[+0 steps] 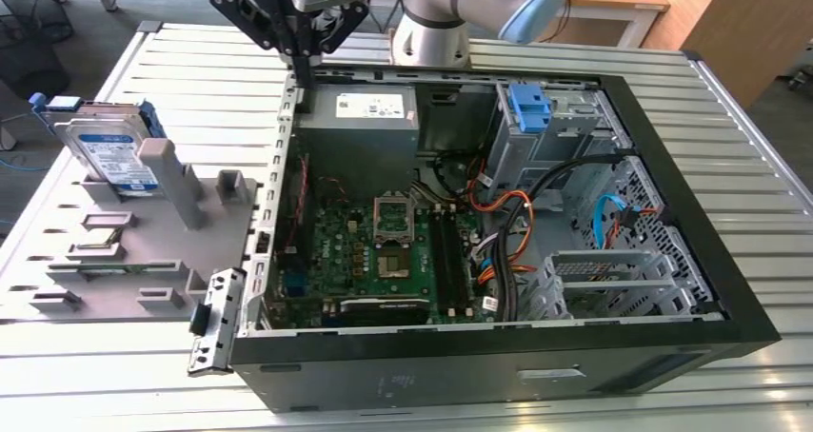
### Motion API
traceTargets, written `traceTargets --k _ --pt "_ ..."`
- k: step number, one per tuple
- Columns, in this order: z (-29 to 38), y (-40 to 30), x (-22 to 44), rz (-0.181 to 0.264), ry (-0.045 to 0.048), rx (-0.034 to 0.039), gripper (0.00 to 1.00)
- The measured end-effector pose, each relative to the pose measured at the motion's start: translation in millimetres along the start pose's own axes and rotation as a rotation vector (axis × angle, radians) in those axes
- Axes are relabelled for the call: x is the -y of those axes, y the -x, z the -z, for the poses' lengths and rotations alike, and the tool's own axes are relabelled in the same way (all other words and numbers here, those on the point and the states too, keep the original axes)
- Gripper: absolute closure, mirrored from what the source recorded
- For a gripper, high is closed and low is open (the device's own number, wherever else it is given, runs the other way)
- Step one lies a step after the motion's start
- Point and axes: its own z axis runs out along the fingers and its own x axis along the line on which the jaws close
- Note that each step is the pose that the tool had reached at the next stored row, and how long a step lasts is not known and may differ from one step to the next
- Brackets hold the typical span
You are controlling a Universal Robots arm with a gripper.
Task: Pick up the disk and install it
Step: 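Reach for the disk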
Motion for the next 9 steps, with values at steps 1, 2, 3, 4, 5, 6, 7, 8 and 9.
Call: traceTargets --k 1,2,3,4,5,6,7,8,9 --pt "0.1 -0.7 0.0 0.0 -0.0001 -0.0001 0.89" --pt "0.1 -1.5 0.1 0.0 0.0 0.0 0.89" --pt "0.1 -2.2 0.2 0.0 0.0 0.0 0.89" --pt "0.1 -3.0 0.2 0.0 -0.0001 -0.0001 0.89" --pt "0.1 -3.7 0.3 0.0 0.0 0.0 0.89" --pt "0.1 -4.5 0.3 0.0 -0.0001 0.0 0.89" --pt "0.2 -5.3 0.4 0.0 -0.0001 -0.0001 0.89" --pt "0.2 -6.0 0.5 0.0 0.0 0.0 0.89" --pt "0.2 -6.8 0.5 0.0 -0.0001 0.0 0.89"
